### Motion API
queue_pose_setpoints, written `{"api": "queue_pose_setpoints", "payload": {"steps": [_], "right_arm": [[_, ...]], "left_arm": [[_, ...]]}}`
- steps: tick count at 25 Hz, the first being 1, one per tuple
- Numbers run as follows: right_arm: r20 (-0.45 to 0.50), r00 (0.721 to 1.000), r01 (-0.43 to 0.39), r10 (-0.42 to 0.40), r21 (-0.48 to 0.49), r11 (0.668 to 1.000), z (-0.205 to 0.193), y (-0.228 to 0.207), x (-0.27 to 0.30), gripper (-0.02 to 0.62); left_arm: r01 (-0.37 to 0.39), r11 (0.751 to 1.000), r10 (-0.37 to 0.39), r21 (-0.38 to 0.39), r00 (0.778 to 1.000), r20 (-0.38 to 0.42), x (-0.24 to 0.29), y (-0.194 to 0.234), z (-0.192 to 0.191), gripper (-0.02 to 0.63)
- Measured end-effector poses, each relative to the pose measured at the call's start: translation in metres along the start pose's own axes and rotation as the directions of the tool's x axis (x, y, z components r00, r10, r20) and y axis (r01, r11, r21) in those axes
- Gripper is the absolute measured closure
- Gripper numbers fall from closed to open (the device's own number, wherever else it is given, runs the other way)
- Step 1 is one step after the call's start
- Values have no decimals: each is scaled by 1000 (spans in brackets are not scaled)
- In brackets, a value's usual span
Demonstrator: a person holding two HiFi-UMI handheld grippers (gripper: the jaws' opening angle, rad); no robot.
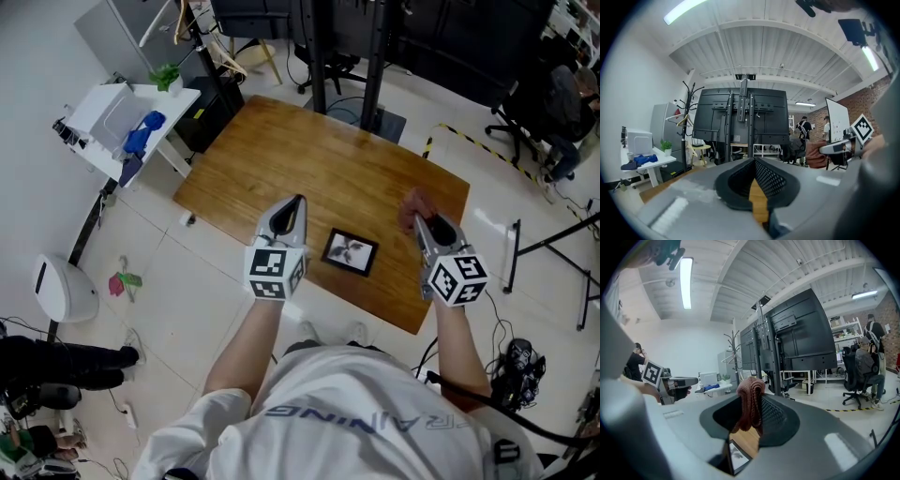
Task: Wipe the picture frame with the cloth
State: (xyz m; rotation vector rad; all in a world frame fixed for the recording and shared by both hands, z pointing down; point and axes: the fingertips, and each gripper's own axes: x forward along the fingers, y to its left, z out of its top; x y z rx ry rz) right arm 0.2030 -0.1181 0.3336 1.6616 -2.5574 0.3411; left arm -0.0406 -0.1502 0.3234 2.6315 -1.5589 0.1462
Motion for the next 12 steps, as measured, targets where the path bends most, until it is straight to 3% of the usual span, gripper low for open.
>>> {"api": "queue_pose_setpoints", "payload": {"steps": [12], "right_arm": [[-3, 1000, 6, -6, -5, 1000, -1, 5, -6, 486]], "left_arm": [[5, 1000, -5, -13, 1000, -12, -5, -1, -4, 603]]}}
